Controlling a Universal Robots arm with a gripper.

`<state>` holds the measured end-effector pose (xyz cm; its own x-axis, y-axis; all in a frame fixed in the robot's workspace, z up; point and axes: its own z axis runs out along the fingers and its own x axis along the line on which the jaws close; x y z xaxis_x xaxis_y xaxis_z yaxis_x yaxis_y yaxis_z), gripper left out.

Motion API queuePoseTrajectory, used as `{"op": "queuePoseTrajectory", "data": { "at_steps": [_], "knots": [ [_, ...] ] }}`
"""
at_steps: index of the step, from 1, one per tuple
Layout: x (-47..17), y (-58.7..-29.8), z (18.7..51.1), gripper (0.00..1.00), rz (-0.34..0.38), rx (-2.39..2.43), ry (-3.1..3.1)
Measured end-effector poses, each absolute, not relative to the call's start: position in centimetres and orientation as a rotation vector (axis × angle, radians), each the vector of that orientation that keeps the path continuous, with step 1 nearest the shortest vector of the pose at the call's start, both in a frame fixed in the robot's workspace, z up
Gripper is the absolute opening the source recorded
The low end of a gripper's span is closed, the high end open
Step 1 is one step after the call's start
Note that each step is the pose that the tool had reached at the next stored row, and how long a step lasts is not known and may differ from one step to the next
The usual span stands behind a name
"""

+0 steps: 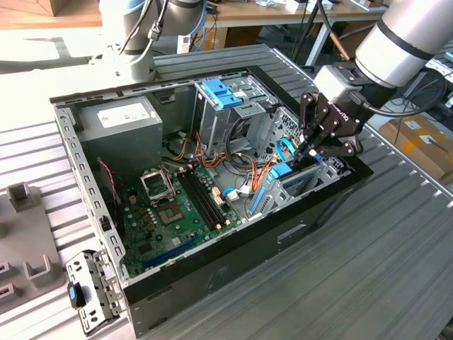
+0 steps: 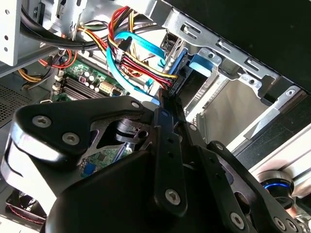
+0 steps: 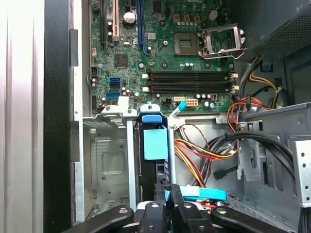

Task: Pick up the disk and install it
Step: 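Insert the second disk wire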

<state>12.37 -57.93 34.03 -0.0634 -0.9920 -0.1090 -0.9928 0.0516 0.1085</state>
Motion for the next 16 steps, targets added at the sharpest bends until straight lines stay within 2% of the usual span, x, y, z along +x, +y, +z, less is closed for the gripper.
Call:
{"op": "queuePoseTrajectory", "data": {
  "at_steps": [5, 7, 16],
  "knots": [
    [12.4, -57.9, 33.9, 0.17, 0.244, -2.145, 2.273],
    [12.4, -57.9, 34.0, 0.3, 0.242, -2.146, 2.274],
    [12.4, -57.8, 36.2, 0.3, 0.254, -2.141, 2.268]
  ]
}}
